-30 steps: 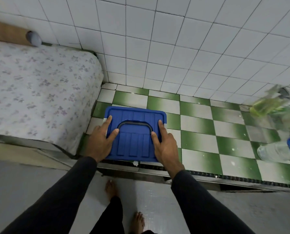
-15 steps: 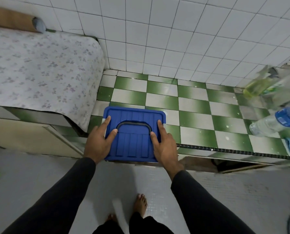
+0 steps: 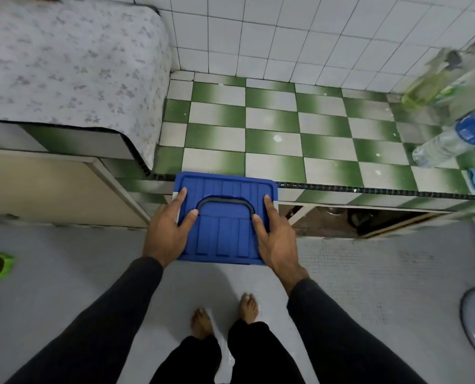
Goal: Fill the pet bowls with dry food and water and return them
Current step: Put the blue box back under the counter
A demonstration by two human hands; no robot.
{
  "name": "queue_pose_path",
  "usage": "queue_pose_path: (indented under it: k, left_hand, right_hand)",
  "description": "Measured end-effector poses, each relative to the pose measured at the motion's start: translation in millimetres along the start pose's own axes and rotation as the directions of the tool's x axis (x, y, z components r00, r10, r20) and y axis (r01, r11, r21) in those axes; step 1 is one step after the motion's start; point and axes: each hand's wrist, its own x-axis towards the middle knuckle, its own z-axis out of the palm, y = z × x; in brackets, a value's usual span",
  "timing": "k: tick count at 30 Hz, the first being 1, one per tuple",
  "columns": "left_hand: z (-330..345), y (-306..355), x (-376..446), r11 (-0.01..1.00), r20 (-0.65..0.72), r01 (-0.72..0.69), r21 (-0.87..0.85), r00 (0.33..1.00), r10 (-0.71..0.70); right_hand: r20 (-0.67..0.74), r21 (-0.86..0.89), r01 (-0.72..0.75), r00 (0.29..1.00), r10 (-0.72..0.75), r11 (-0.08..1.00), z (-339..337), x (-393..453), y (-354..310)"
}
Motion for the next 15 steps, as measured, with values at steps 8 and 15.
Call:
queue_pose_path:
  k: [8,15]
  left_hand:
    - [28,-16,-37,0.997,-0.005,0.057,0.053,0.998,-0.057]
    - [72,-39,-54,0.990,0.007,0.078,0.115,0.997,-0.080]
  right_hand:
    - [0.085,-0.009,-0.021,0.996,0.022,1.000,15,-18,33]
    - [0.109,0.010,0.012,0.994,-0.013,1.000,41,-16,79]
